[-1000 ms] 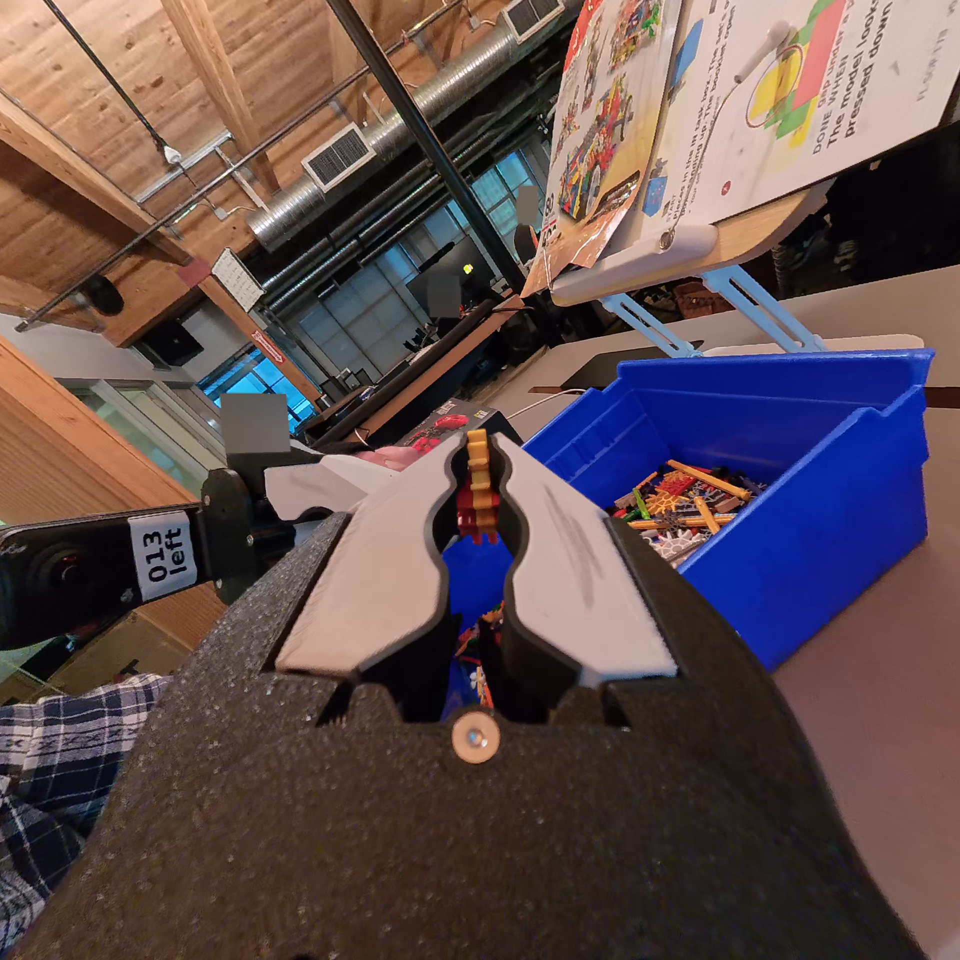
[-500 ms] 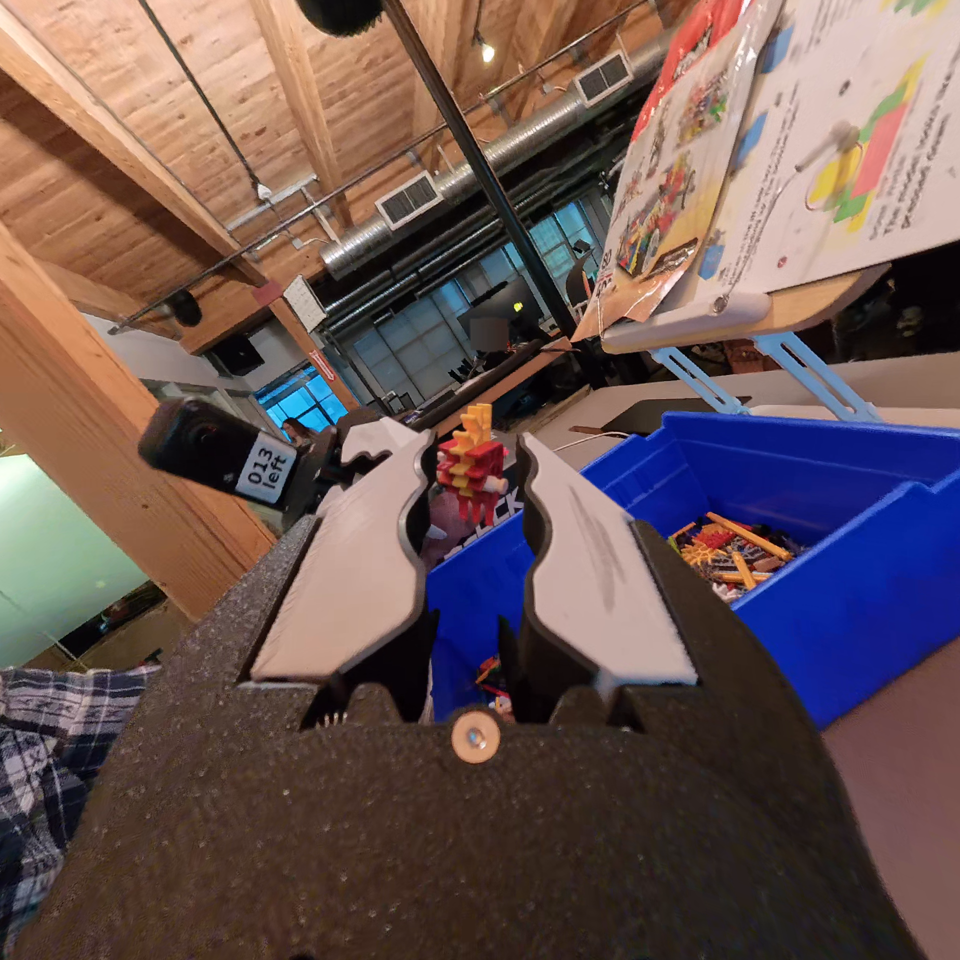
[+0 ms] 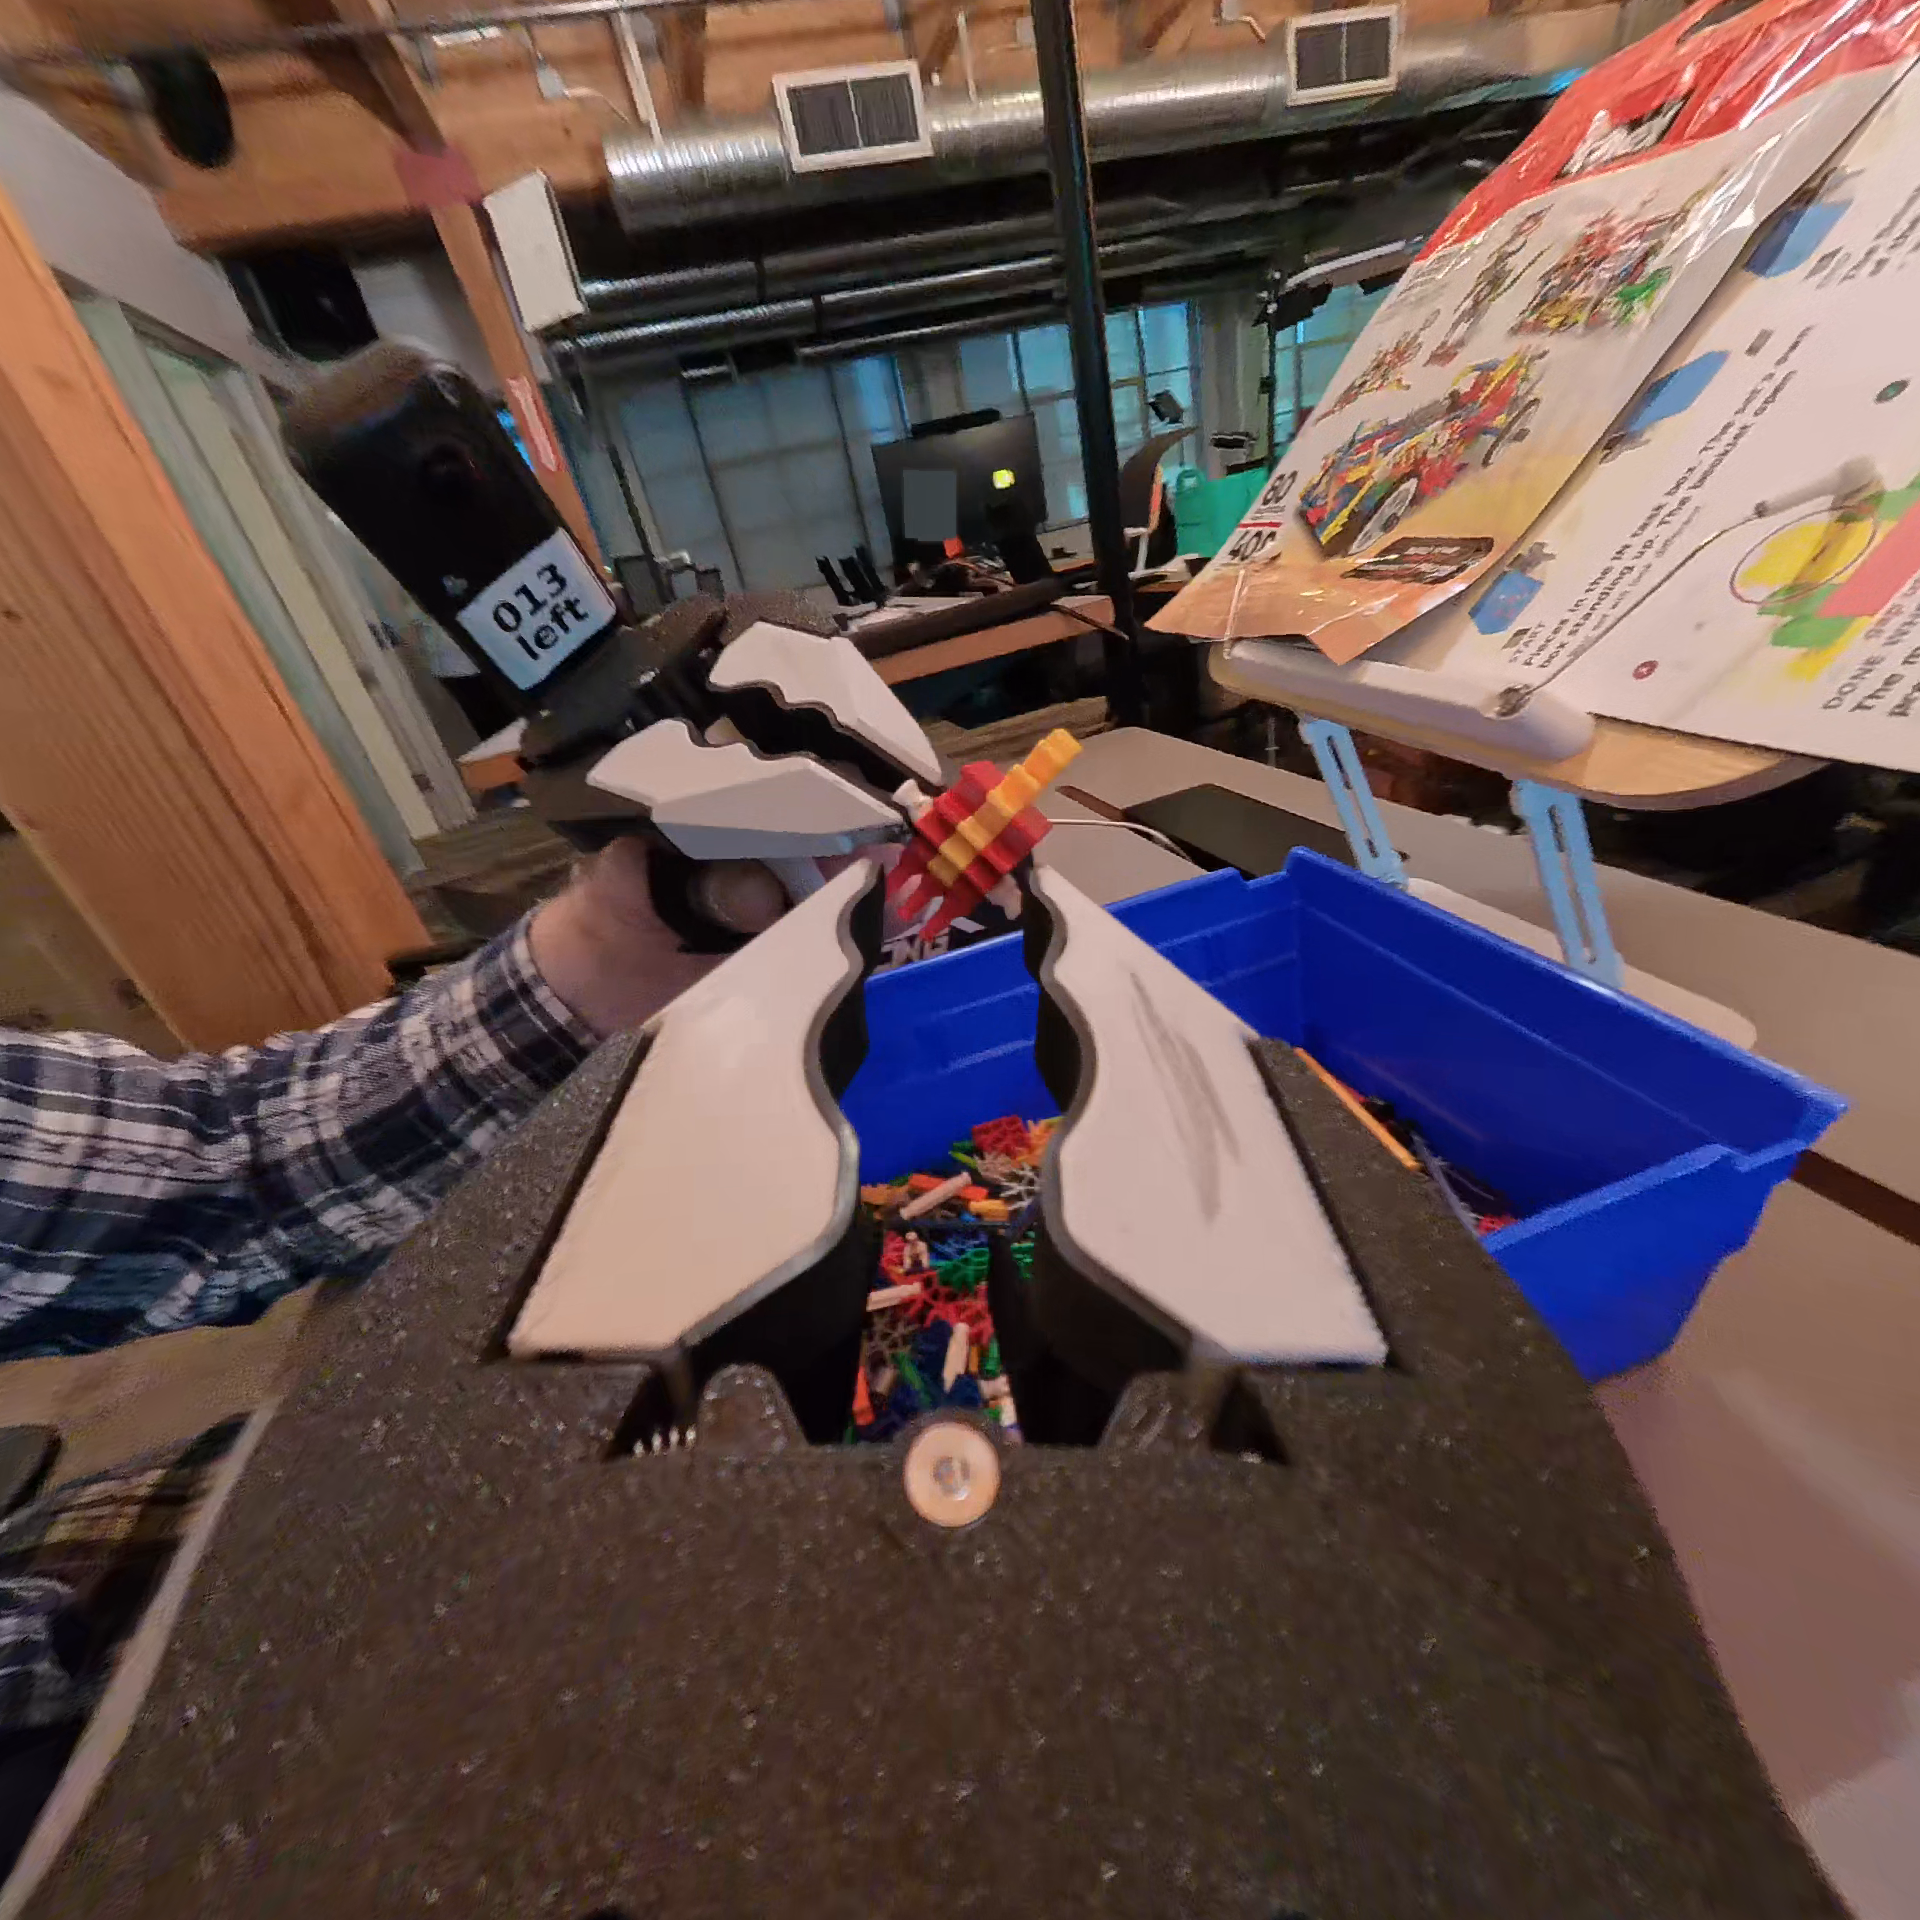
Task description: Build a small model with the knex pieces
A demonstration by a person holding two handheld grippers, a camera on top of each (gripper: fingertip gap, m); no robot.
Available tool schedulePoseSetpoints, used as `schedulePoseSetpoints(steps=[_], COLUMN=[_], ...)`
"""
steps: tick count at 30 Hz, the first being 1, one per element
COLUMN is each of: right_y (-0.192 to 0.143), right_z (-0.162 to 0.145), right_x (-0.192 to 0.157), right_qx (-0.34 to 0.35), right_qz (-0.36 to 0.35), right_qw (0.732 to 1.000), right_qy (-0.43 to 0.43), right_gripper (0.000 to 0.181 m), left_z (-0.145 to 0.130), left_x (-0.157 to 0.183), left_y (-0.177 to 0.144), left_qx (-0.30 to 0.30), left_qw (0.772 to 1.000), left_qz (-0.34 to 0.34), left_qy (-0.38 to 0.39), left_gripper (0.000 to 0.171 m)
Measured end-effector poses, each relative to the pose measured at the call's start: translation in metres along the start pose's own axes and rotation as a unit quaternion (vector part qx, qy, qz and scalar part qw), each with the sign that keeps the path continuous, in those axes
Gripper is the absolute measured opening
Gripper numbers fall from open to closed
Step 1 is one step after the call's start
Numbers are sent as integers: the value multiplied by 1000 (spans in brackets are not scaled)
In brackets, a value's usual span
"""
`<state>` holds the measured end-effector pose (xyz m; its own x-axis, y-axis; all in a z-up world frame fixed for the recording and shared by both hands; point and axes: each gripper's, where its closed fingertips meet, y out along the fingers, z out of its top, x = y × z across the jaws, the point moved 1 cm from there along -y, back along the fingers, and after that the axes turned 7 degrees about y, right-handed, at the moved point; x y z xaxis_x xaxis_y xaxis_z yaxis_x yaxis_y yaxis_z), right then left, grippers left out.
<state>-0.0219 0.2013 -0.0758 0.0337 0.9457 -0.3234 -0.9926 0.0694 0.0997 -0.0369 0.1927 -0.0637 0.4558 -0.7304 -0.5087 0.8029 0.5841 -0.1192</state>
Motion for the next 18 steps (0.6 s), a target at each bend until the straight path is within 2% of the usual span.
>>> schedulePoseSetpoints(steps=[3,8,18], right_y=[1,2,4], right_z=[-4,-4,-7], right_x=[8,-1,-1], right_qx=[-11,-4,-23], right_qz=[-31,4,-23], right_qw=[999,1000,997], right_qy=[-14,-9,-64], right_gripper=[23,23,9], left_z=[3,4,1], left_x=[2,5,2], left_y=[-1,-1,-2], left_qx=[11,18,21], left_qw=[1000,999,999], left_qz=[-11,-25,-29], left_qy=[-9,-15,-33], left_gripper=[3,3,5])
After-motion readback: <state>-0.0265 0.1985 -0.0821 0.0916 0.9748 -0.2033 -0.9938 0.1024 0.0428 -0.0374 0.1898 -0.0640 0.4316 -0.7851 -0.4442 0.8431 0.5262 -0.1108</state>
